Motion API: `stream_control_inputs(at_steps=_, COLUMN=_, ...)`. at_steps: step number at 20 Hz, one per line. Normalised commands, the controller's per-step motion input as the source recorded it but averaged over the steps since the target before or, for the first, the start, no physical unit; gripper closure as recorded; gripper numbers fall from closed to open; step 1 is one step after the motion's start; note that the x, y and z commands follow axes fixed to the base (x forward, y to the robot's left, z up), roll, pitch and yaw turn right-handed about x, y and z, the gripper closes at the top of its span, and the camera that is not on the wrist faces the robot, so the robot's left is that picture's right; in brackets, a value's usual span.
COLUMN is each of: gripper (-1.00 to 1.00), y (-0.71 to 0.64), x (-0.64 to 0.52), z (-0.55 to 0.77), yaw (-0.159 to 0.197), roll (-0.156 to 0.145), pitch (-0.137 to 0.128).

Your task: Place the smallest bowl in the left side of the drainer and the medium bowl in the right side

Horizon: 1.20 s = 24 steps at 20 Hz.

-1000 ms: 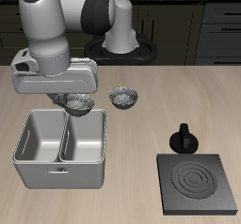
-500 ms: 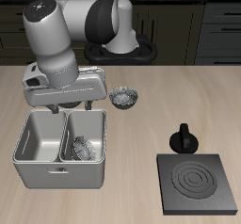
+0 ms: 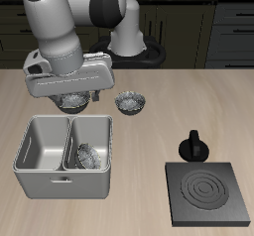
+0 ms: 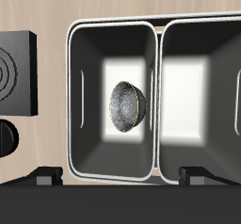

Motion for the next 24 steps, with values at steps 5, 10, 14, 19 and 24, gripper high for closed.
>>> stream_control_inputs(at_steps=5, gripper=-1.0, y=0.05, x=-0.56, z=0.13, yaw=-0.026, roll=-0.038, pitch=-0.074)
stream_control_inputs(at_steps=10, gripper=-1.0, y=0.15, x=-0.7, z=-0.12, yaw=0.038, roll=-0.036, pitch=-0.039)
stream_control_inputs(at_steps=14, gripper=-1.0, y=-0.09, x=-0.69, z=-0.03, yaw=-0.042, roll=-0.121, pitch=-0.105)
stream_control_inputs(at_steps=19, gripper=-1.0, y=-0.04, x=-0.6, z=0.09, yaw=0.029, roll=-0.042, pitch=-0.106)
stream_control_inputs(at_steps=24, gripper=-1.0, y=-0.01, x=-0.44, z=-0.08, yaw=-0.045, roll=-0.009, pitch=-0.007)
